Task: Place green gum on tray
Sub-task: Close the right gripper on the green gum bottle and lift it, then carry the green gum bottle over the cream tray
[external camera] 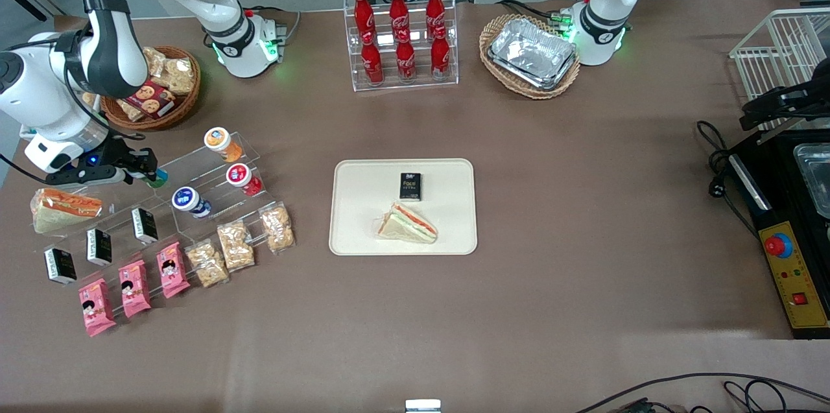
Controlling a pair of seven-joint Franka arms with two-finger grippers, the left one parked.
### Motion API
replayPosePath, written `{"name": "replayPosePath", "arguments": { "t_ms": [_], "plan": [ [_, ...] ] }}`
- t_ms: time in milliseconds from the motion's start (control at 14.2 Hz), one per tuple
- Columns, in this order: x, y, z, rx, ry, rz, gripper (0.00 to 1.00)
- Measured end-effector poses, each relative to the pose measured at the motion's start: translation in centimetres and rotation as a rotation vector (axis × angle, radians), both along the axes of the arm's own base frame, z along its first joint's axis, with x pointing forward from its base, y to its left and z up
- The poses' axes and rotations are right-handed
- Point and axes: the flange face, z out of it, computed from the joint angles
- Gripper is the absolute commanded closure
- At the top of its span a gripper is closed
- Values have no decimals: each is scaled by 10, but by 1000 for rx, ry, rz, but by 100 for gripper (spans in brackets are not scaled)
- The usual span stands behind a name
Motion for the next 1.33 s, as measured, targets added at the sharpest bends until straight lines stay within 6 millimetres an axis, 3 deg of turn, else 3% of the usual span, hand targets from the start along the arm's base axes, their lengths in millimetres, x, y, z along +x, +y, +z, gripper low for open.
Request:
{"name": "replayPosePath", "arguments": {
  "t_ms": [211, 351, 491, 632, 772, 982, 1123, 1333],
  "plan": [
    [5, 8, 6, -1, -8, 17, 84],
    [14, 18, 23, 3, 3, 33, 84],
    [27, 28, 60, 13, 41, 38, 84],
    [37, 52, 109, 20, 80, 17, 84],
    [39, 102, 150, 11, 112, -31, 84],
    [34, 207, 169, -12, 100, -98, 84],
    [31, 270, 159, -16, 106, -161, 84],
    [45, 330, 116, 19, 133, -252, 83]
  ]
}}
